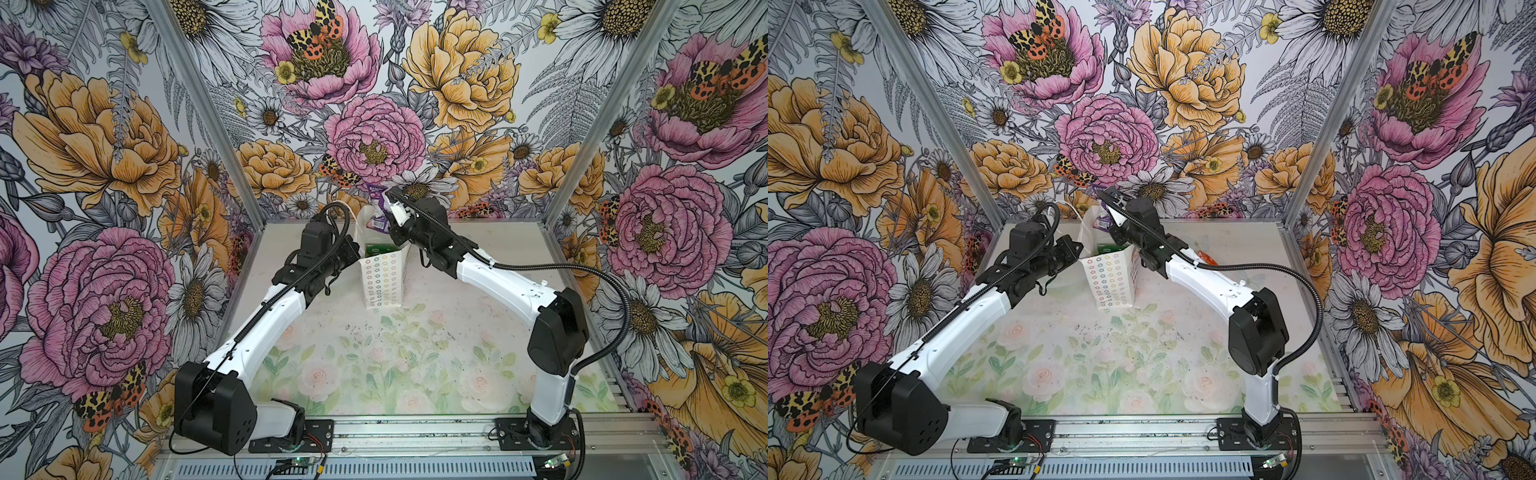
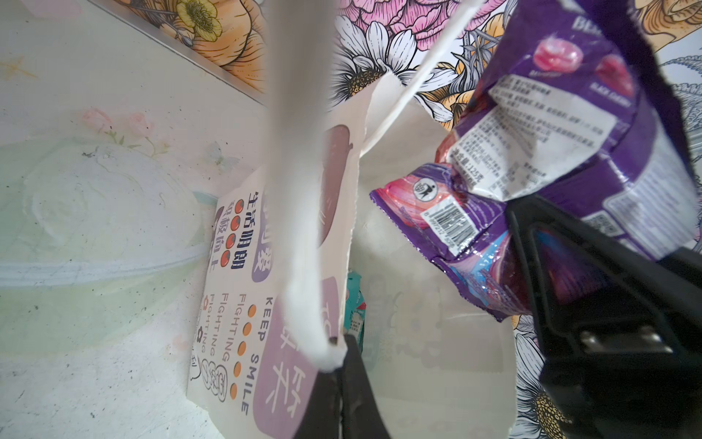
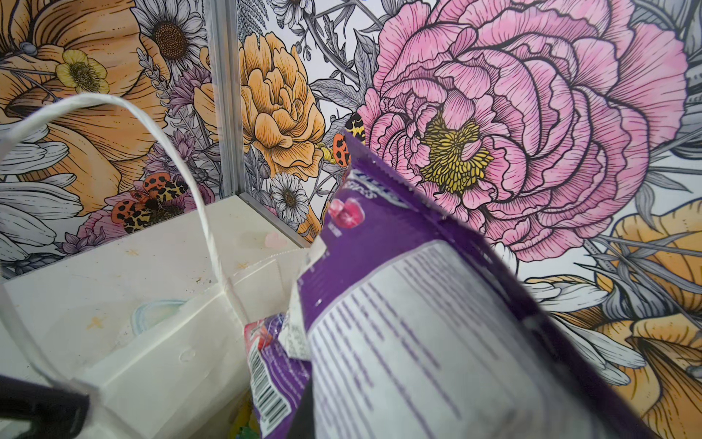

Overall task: Place the snacks into the paper bag
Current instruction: 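Lower the purple packet into the bag with the right gripper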

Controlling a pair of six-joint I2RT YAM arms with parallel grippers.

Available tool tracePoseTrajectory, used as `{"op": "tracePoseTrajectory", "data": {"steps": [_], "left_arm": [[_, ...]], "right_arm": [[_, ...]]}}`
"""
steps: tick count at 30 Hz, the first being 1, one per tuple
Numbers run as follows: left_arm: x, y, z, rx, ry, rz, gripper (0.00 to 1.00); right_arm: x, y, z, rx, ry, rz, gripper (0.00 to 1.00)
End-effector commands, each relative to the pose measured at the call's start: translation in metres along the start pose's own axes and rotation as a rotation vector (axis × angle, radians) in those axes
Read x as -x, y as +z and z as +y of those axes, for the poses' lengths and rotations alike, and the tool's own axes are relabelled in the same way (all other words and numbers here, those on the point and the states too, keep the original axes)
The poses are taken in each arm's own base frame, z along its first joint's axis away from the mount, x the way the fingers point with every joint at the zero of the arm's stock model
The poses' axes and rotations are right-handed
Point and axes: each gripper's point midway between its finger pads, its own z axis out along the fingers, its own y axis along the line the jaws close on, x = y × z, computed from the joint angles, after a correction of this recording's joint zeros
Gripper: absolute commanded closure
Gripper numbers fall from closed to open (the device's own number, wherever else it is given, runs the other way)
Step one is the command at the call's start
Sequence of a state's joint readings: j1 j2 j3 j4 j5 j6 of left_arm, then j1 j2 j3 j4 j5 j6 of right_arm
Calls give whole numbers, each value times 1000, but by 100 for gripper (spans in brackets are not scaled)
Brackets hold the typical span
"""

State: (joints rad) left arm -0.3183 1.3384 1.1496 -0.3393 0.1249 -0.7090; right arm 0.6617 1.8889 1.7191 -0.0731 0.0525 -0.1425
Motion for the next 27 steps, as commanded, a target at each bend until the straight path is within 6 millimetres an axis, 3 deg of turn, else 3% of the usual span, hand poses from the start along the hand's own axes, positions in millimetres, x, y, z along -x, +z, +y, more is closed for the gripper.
{"op": "tracePoseTrajectory", "data": {"steps": [1,21,27], "left_arm": [[-4,-1,-3,-25,-16,11,100],[-4,2,-5,-29,-14,18,100],[-4,2,-5,-28,-14,17,100]], "right_arm": [[33,-24,-3,4,-17,-73,100],[22,-22,13,75,0,-24,100],[22,-23,17,93,7,-22,95]]}}
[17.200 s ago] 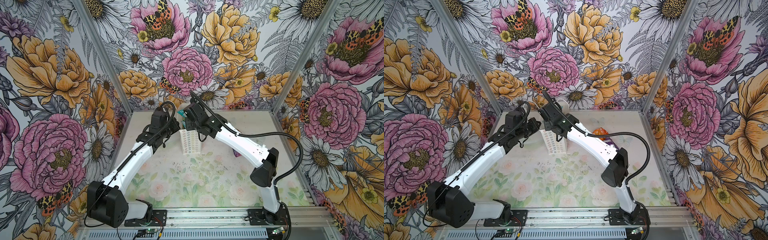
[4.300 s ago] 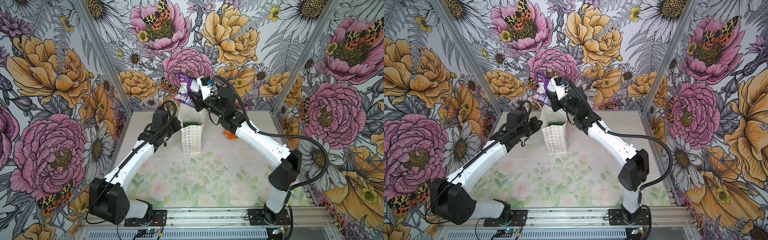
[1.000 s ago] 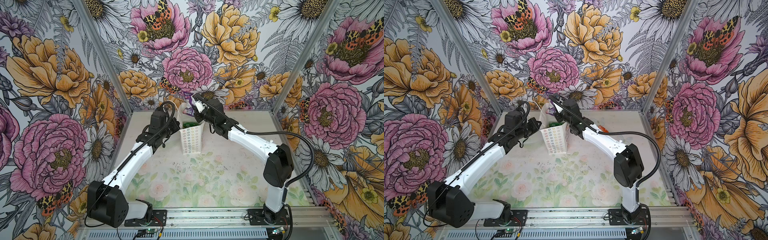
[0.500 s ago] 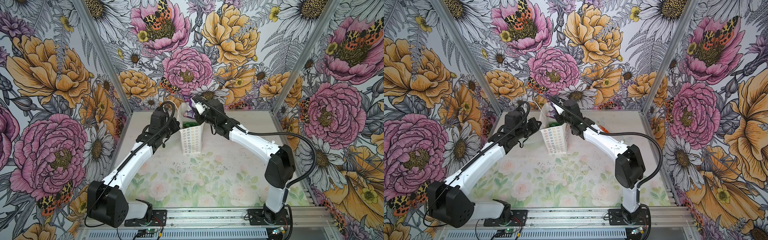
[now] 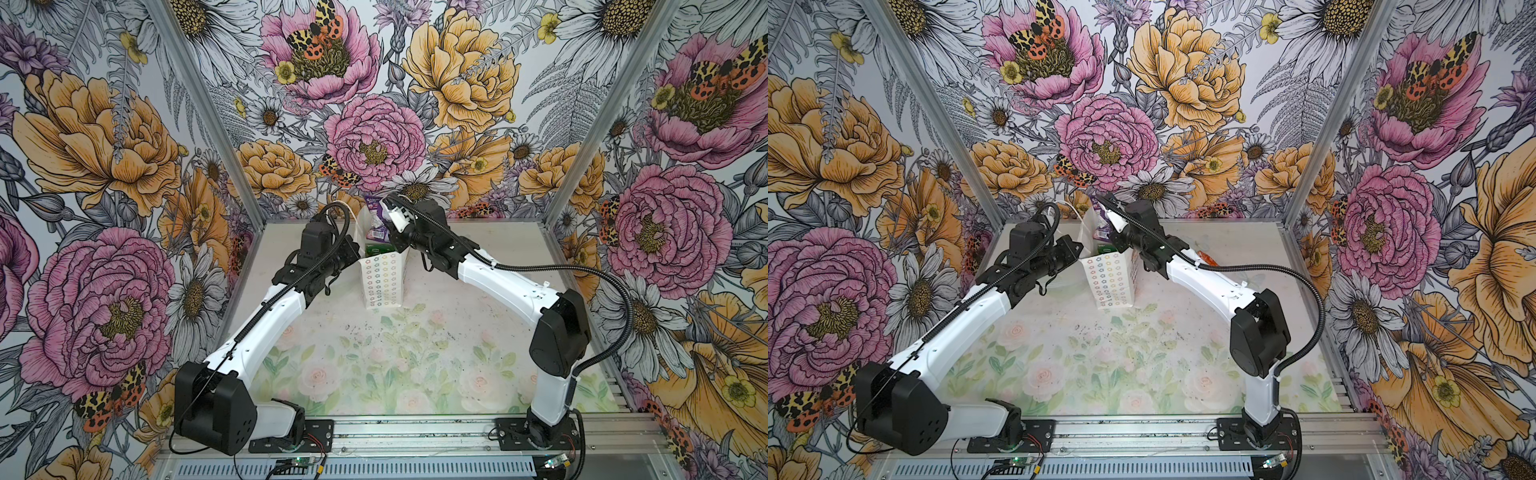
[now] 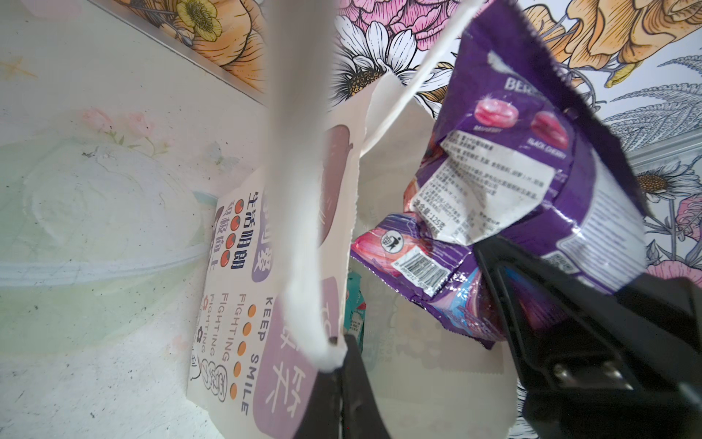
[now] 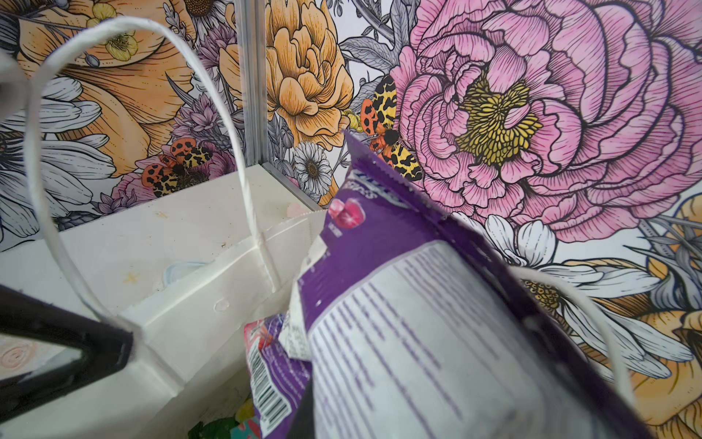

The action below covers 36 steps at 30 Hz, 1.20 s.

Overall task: Place the snacks into the paper bag
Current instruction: 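Lower the purple packet into the bag with the right gripper, then open the right gripper to release the purple packet in the bag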

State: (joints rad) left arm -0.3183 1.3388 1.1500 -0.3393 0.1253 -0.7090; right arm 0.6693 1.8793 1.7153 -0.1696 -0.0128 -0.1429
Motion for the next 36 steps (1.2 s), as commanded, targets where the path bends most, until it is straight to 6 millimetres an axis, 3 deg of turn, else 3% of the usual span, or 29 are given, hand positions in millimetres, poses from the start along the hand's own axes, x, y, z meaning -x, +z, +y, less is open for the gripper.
{"op": "tracePoseTrajectory", "data": {"steps": [1,5,17,25,36], "left_arm": [[-4,2,-5,-27,-14,17,100],[-4,2,-5,-27,-14,17,100],[-5,2,-5,-27,-13,18,100],[-5,2,-5,-26,-14,18,100],[-5,2,-5,-25,-12,18,100]], "right_arm": [[36,-21,0,6,7,-92,94],[36,-23,2,8,4,-91,89],[35,-28,4,14,-9,-88,88],[39,-36,-1,-20,-25,-92,78],[70,-72,-5,-16,32,-173,71]]}}
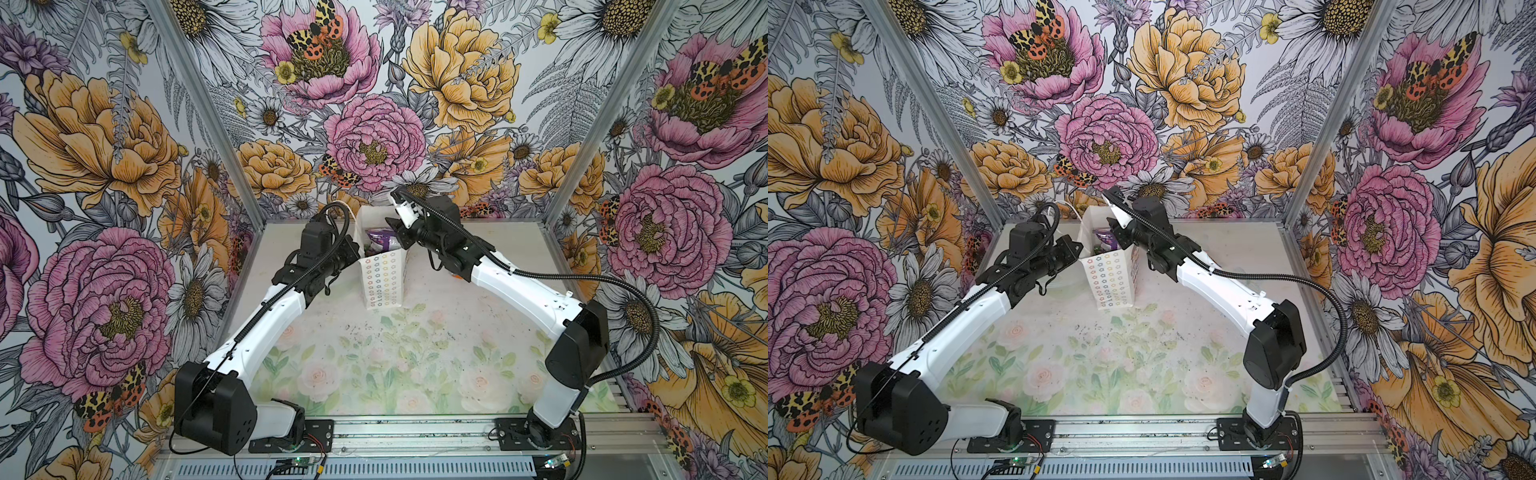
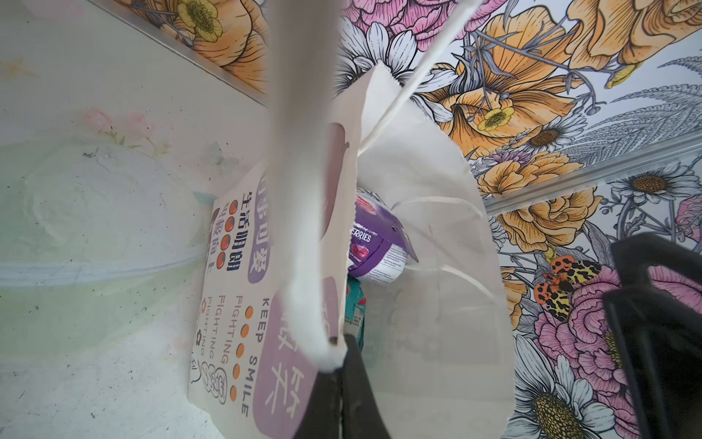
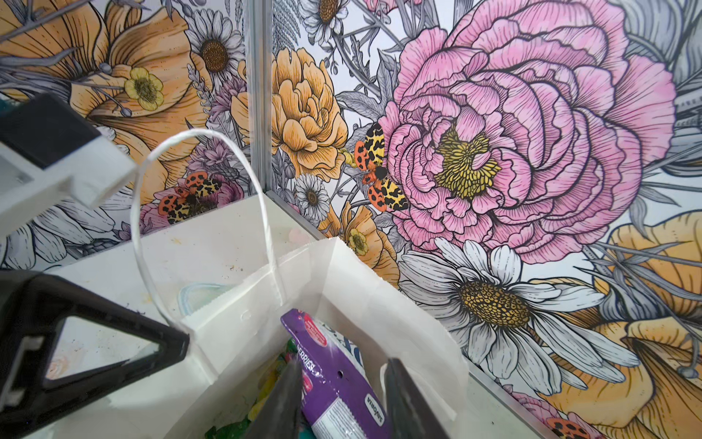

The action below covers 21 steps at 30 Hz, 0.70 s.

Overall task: Place the snacks into the paper bag
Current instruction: 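Open the right gripper to release the purple packet in the bag, then move the right gripper back toward the orange packet while the left gripper steadies the bag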

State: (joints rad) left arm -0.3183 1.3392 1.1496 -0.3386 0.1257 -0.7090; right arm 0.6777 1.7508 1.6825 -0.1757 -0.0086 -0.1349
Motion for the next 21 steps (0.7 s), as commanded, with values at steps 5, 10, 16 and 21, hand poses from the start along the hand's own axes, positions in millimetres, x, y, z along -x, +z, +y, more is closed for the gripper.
{"op": "tracePoseTrajectory", "data": {"steps": [5,10,16,21], "left_arm": [[-4,2,-2,-20,-14,17,100],[-4,2,1,-15,-17,18,100],[-5,2,0,-19,-16,20,100],[-3,1,0,-18,-17,16,100]], "right_arm": [[42,-42,-7,-27,38,-108,67],[43,-55,-17,-80,28,-109,63],[34,-56,-22,-117,9,-82,59],[21,-50,-25,-139,-2,-26,57]]}}
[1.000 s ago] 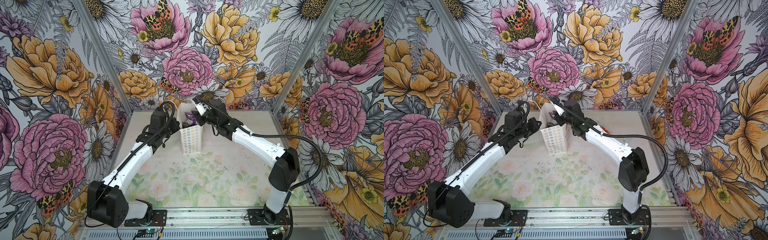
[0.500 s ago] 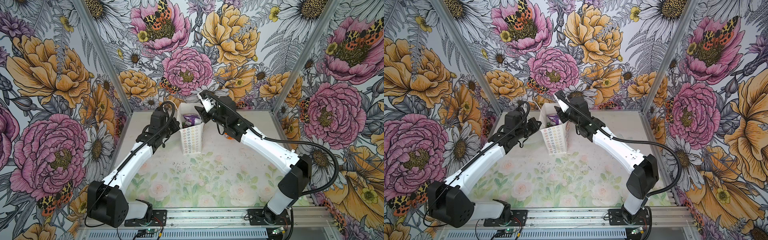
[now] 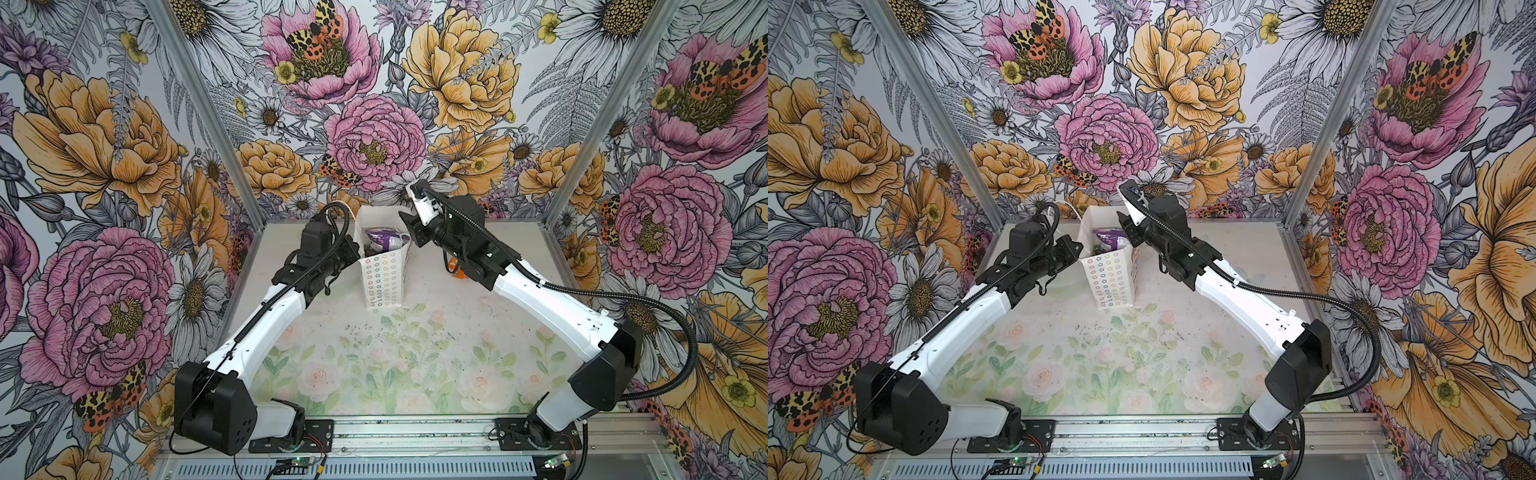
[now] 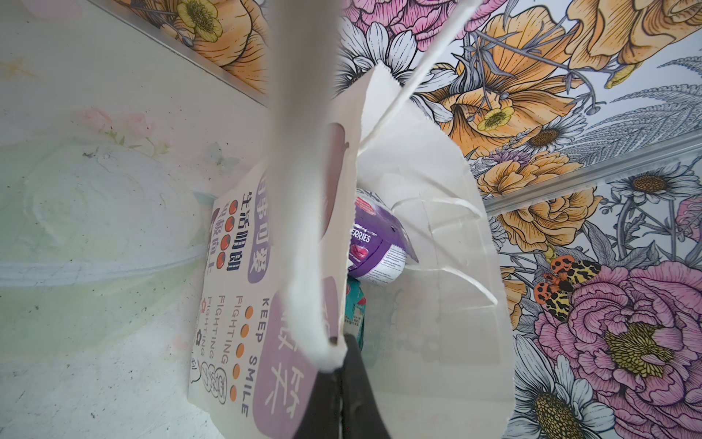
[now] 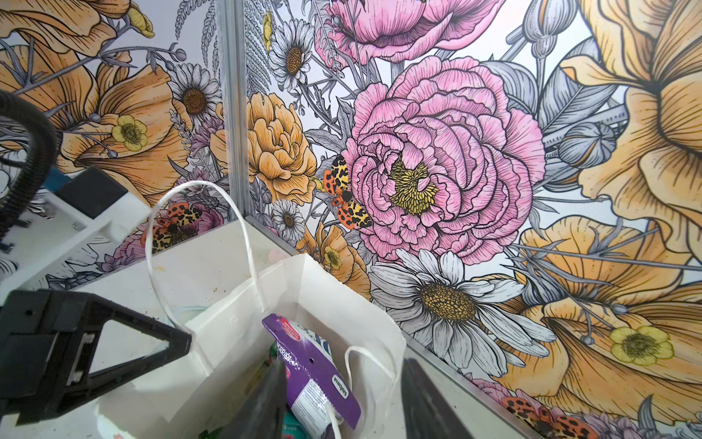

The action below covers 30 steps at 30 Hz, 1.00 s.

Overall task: Place the snacks into the paper bag
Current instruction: 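Move the right gripper back toward the orange packet while the left gripper steadies the bag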

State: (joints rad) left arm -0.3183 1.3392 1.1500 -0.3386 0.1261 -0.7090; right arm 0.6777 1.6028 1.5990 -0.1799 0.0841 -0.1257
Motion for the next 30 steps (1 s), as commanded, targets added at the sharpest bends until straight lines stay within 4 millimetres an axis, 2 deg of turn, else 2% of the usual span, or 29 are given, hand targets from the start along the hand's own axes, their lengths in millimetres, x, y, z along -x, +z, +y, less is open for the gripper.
{"op": "tracePoseTrajectory", "data": {"steps": [1,7,11,15,20,27,30], "left_arm": [[-4,2,1,-17,-18,17,100],[-3,2,0,-16,-14,14,100],[-2,3,11,6,-23,11,100],[-2,2,29,40,-43,17,100],[3,-11,54,101,-54,-10,100],[7,-35,108,232,-86,-37,100],[8,-44,124,262,-107,-47,100]], "right_arm": [[-1,-2,-6,-40,-17,23,57],[-21,1,-8,-57,-41,116,56],[-33,3,-7,-55,-65,168,56],[-39,5,-6,-57,-68,188,55],[-45,9,-4,-52,-60,201,55],[-45,14,-2,-51,-37,201,55],[-48,14,-1,-53,-37,207,55]]}}
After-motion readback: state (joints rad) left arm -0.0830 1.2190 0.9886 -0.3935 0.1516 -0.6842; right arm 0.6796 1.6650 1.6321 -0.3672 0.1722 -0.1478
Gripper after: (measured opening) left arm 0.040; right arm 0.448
